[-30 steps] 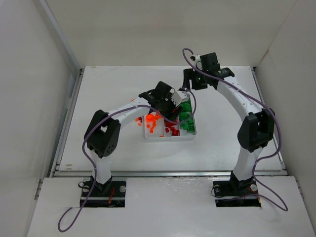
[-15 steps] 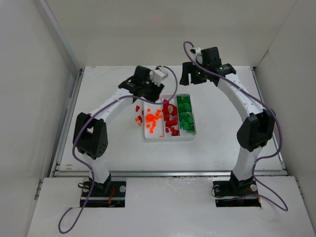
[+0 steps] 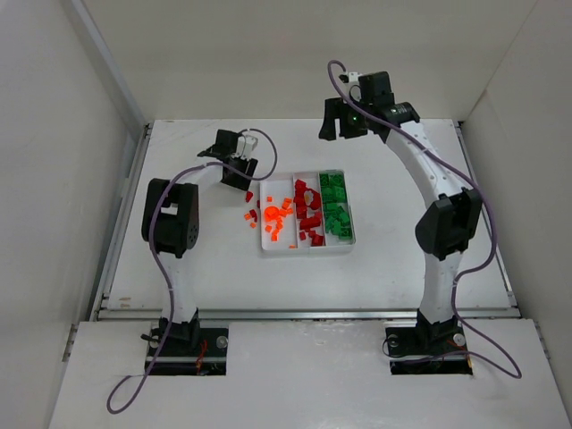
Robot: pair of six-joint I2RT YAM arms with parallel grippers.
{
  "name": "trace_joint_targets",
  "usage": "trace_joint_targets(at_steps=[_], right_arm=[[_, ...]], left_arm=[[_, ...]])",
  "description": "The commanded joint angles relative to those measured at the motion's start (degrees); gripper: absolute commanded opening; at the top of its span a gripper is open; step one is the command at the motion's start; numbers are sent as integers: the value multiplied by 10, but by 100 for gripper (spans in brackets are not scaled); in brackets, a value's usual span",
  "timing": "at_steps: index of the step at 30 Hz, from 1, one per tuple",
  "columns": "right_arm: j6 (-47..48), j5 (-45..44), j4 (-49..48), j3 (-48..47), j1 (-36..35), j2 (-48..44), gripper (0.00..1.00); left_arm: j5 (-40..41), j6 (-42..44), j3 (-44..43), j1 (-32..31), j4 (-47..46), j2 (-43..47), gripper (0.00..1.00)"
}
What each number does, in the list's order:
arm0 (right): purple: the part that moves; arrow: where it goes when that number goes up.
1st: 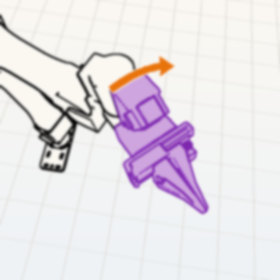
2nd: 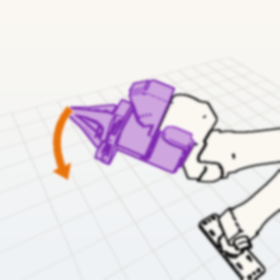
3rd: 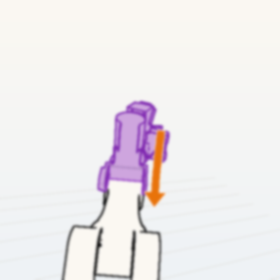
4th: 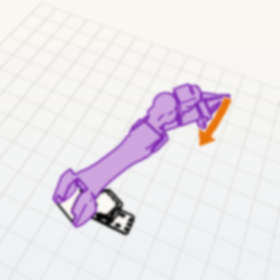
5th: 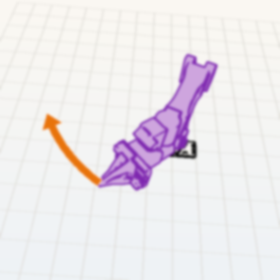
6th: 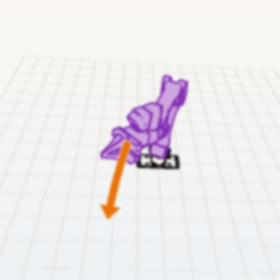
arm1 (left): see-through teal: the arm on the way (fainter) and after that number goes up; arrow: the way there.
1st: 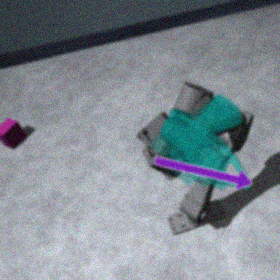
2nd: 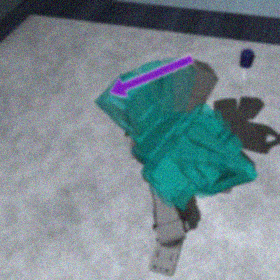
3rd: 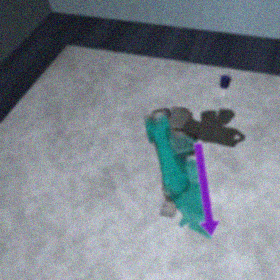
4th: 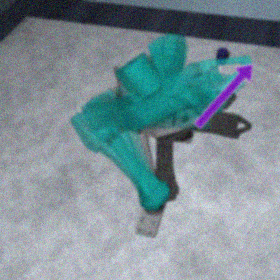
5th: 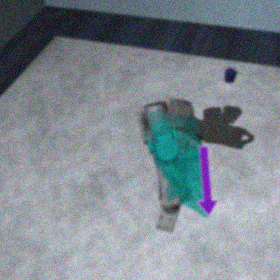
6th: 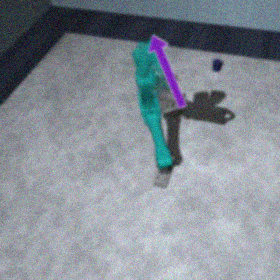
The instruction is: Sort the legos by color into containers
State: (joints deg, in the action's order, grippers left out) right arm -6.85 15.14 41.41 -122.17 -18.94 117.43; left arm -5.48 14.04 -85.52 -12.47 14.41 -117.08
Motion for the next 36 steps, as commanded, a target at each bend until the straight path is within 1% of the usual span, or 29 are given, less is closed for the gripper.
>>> trace_joint_targets(at_steps=[1,5,9,11,12,15,16,19,20,22,27,32,36], right_arm=[[6,3,3,-42,-4,0,78],[6,-9,3,-48,-4,5,78],[6,-9,3,-48,-4,11,78],[6,-14,3,-48,-4,11,78],[6,-14,3,-48,-4,17,79],[6,-9,3,-48,-4,24,79],[6,-9,3,-54,-4,29,79],[6,2,3,-64,-4,35,79],[6,2,3,-64,-4,35,79],[6,2,3,-64,-4,35,79],[6,2,3,-64,-4,35,79],[1,2,3,-53,-4,25,79],[1,2,-9,-33,-4,12,79]], left_arm=[[0,2,-43,3,-7,-22,58],[0,2,-50,9,-7,-46,58],[0,-3,-62,15,10,-61,48],[-5,-3,-69,21,23,-73,42],[-5,-3,-69,21,36,-73,37],[-10,-3,-69,21,42,-79,30],[-10,-3,-75,21,48,-79,24],[-22,-9,-82,21,54,-84,14],[-30,-9,-95,21,54,-90,7],[-35,-9,-100,21,70,-96,0],[-35,-9,-86,21,82,-83,0],[-40,-3,-80,21,82,-35,0],[-40,5,-102,4,95,1,0]])
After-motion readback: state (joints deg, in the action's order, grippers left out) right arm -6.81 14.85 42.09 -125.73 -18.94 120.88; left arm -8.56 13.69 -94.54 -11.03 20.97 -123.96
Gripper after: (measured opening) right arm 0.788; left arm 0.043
